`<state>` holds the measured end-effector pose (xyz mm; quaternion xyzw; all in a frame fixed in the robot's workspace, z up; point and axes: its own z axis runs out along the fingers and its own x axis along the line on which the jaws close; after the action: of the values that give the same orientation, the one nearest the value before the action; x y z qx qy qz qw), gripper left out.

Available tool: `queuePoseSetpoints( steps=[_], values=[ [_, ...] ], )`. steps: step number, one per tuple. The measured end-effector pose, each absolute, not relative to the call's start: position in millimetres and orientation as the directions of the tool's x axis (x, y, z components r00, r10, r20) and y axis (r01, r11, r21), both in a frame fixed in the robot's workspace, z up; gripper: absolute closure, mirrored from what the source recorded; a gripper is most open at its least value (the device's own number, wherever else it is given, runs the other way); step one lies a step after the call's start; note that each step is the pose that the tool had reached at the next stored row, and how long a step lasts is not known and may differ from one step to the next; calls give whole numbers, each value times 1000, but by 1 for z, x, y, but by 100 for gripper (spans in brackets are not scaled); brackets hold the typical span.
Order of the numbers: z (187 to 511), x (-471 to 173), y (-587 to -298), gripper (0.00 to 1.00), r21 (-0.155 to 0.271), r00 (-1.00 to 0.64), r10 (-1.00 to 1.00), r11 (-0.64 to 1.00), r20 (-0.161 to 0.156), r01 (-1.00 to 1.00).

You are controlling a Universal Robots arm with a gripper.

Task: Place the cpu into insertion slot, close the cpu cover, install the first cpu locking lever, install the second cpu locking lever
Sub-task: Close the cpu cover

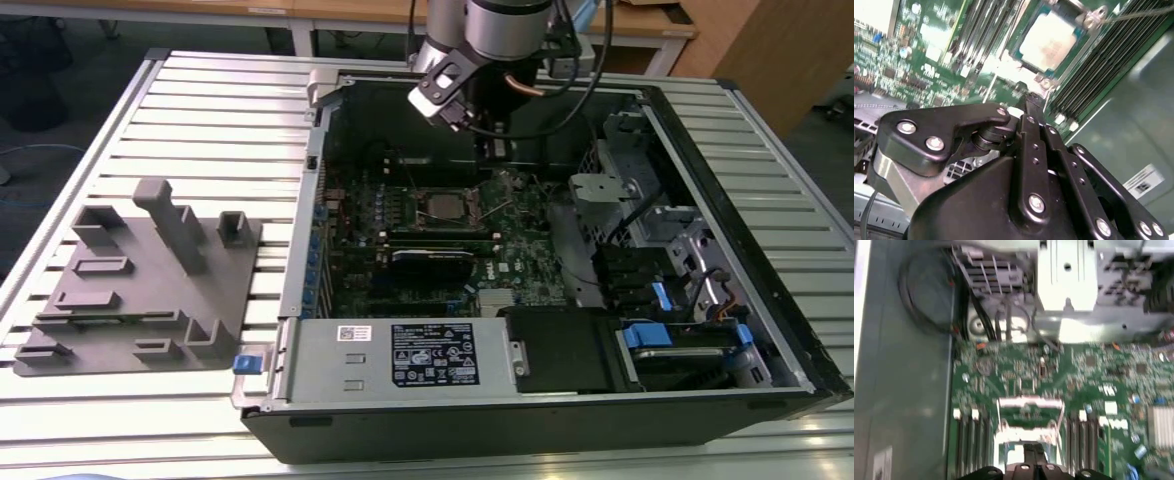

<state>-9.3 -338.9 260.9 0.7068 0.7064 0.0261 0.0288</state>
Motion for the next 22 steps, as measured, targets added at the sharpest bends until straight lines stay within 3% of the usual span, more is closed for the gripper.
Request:
queuePoseSetpoints(
  steps=[22],
  values=[
    [261,43,-339,89,78,1,1000,0,-4,997]
  ],
)
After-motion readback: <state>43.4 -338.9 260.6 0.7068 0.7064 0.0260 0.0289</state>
